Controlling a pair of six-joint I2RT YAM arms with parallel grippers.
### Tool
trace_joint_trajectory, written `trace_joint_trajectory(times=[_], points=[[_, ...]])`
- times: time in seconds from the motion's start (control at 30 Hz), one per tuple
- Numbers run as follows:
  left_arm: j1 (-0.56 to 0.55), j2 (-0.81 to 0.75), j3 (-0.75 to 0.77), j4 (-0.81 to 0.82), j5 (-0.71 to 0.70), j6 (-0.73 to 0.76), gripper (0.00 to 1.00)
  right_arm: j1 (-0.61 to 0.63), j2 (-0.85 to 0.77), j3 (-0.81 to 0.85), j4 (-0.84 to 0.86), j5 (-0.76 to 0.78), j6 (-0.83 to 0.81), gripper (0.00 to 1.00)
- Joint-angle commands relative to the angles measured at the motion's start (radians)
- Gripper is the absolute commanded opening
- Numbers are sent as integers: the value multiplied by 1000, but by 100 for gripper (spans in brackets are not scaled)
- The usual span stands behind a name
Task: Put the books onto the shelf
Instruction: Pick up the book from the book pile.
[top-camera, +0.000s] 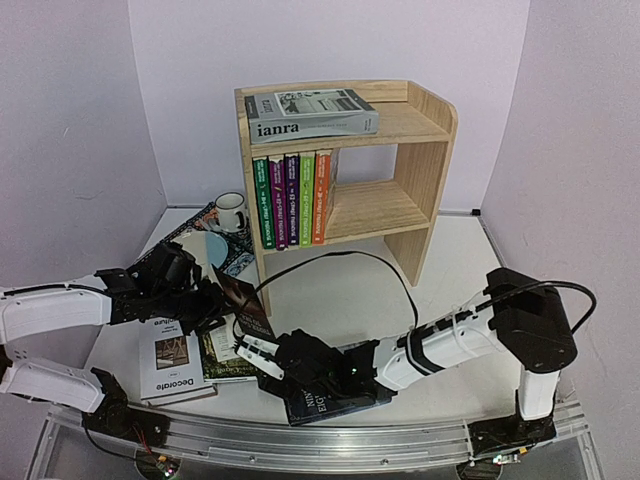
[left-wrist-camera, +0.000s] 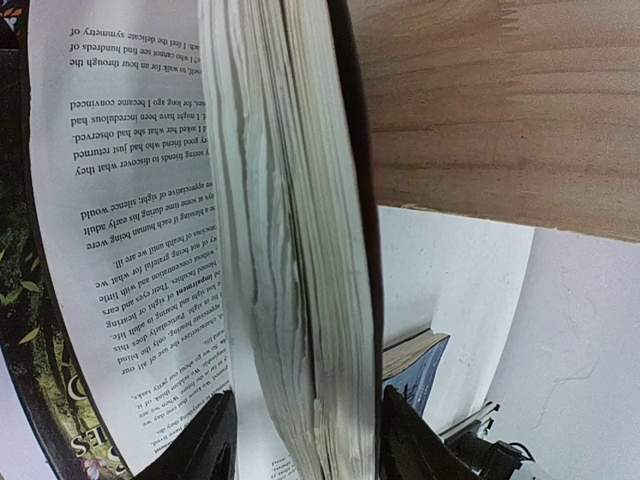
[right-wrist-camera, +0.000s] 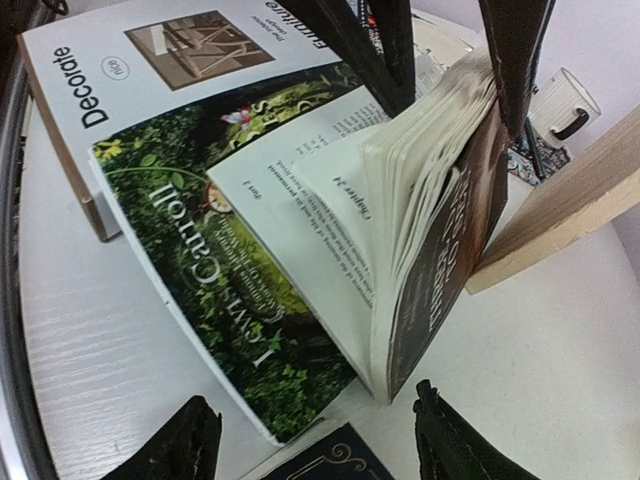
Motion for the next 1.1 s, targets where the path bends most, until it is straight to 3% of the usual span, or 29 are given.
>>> trace_joint_trajectory(times=[0.0,0.53,0.73,0.87,0.97,1.07], points=[[4,-25,43,55,3,7,49,-2,31,55,87,102,-50,64],[5,-17,50,57,9,6,49,-2,150,176,129,180,-124,50],[5,-19,53,57,13,8,49,-2,162,167,184,211,-134,37],[4,-34,52,55,12,6,49,-2,164,169,198,224,-142,20],[5,-56,59,45,4,10,53,-2,152,162,200,218,-136,9],[4,-91,83,1,-22,19,58,-2,141,155,203,215,-132,5]])
